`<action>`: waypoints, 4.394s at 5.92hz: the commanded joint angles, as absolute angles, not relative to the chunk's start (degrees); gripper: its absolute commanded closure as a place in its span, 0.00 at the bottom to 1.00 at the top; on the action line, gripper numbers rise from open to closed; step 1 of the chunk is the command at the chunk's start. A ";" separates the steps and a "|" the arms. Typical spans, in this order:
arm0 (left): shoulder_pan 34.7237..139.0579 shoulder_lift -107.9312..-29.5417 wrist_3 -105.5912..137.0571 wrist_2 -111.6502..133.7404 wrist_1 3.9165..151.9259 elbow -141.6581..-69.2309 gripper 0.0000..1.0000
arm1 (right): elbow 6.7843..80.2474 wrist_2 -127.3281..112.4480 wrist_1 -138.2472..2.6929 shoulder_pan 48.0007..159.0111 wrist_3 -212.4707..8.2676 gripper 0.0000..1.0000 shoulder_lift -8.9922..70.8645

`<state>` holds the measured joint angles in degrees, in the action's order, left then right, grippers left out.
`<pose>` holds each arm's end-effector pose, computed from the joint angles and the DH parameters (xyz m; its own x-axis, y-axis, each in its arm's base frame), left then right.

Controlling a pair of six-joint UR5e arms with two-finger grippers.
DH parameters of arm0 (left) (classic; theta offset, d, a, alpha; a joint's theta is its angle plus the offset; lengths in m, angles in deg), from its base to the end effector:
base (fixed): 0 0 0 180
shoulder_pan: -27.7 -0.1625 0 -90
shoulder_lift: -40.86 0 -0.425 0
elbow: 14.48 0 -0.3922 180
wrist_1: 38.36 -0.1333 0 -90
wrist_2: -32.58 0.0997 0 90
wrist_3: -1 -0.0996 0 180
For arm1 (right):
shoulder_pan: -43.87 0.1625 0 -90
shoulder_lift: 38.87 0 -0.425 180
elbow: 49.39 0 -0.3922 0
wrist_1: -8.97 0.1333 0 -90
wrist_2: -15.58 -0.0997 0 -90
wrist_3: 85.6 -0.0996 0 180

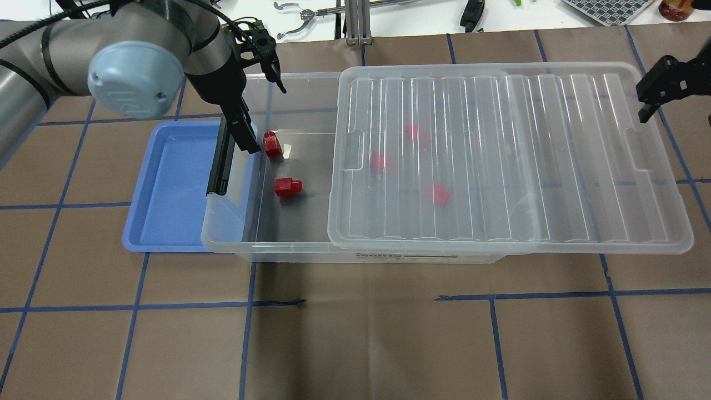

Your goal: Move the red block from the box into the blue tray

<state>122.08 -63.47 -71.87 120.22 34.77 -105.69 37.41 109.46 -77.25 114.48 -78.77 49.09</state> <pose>-0.1817 -0.5728 0.3720 -0.2204 0.9753 -0.0101 0.9745 0.2198 -0.0462 -0.0474 -0.5158 0.4913 -0.9749 0.2139 0.0617 0.2173 0.9747 0.0534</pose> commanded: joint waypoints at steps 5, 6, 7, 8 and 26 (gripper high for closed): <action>123.23 -73.29 -83.65 120.29 10.78 -118.89 0.02 | 31.73 104.97 -71.45 136.41 -103.43 0.00 48.67; 123.06 -75.31 -83.29 120.12 9.21 -118.19 0.02 | 31.64 105.31 -71.54 136.25 -102.66 0.00 48.32; 123.06 -76.90 -83.28 120.12 9.19 -118.19 0.02 | 31.64 105.49 -71.54 135.90 -102.13 0.00 48.32; 123.14 -77.18 -83.20 120.20 9.28 -118.19 0.07 | 31.90 105.76 -71.80 135.46 -101.43 0.00 48.32; 100.20 -64.43 -106.22 122.40 34.65 -108.66 0.95 | 32.61 105.67 -72.86 117.50 -76.97 0.00 47.36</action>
<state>100.19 -64.16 -105.28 122.18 38.77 -106.03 32.54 105.73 -72.83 123.28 -83.81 48.00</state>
